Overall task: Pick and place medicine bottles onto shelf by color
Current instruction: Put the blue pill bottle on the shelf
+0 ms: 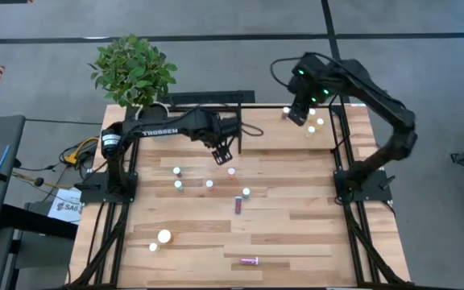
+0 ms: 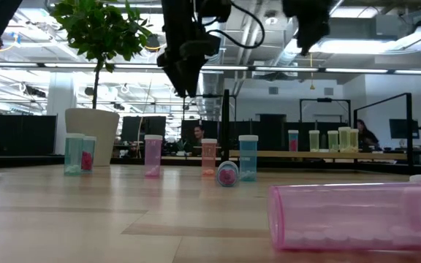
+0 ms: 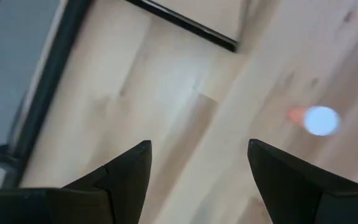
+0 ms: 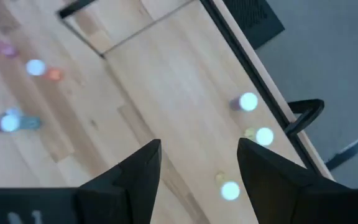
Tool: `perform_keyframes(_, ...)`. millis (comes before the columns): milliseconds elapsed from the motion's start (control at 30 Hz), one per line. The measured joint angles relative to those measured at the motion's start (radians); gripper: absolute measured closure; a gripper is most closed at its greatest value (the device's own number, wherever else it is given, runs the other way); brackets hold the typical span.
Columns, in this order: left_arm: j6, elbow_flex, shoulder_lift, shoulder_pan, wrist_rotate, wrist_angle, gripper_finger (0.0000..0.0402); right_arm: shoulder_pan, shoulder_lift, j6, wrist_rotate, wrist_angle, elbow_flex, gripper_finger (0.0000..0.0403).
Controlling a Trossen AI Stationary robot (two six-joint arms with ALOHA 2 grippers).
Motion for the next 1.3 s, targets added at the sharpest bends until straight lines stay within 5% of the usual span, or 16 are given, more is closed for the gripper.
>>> perform_keyframes(367,-0.327,-0.003,0.000,-0.231,0.195,-0.160,0.0148,0.174,-0.324,0.107,0.000,0.066,-0.378,0.0168)
perform_keyframes(633,-0.610,-0.003,0.000,-0.359,0.220,-0.042,0.0148,0.334,-0.457,0.011,0.000,0.398,-0.575,0.0168)
perform_keyframes(1000,-0.872,-0.003,0.000,-0.458,0.183,-0.163,0.0148,0.460,-0.306,0.016,-0.002,0.764,-0.632,0.0168)
perform_keyframes(1300,-0.946,-0.004,0.000,-0.579,0.225,-0.348,0.0148,0.533,-0.132,0.080,-0.002,0.729,-0.633,0.0168)
